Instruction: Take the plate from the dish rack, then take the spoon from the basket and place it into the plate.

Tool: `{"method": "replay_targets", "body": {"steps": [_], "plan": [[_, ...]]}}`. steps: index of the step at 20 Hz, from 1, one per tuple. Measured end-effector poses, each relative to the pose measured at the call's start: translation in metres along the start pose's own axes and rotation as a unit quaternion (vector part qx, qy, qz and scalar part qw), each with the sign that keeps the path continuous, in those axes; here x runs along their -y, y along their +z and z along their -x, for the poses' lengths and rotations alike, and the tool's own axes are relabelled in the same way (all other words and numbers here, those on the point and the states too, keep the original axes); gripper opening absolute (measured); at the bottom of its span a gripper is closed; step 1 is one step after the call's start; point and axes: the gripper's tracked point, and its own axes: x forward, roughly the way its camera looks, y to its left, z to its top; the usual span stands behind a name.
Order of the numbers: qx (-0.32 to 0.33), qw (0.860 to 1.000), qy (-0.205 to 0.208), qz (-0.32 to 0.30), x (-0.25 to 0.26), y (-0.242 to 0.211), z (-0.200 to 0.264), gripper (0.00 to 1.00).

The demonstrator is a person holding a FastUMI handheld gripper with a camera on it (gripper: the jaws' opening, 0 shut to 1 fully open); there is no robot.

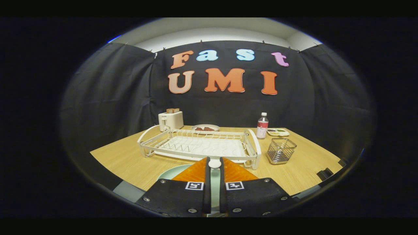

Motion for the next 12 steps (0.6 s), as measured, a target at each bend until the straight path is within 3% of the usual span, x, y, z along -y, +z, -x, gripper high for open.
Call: {"method": "replay_targets", "body": {"steps": [6, 12], "plan": [[-0.017, 1.000, 0.011, -0.004, -0.012, -0.013, -0.007, 0.11], [-0.044, 0.999, 0.021, -0.018, -0.013, -0.023, -0.012, 0.26]]}}
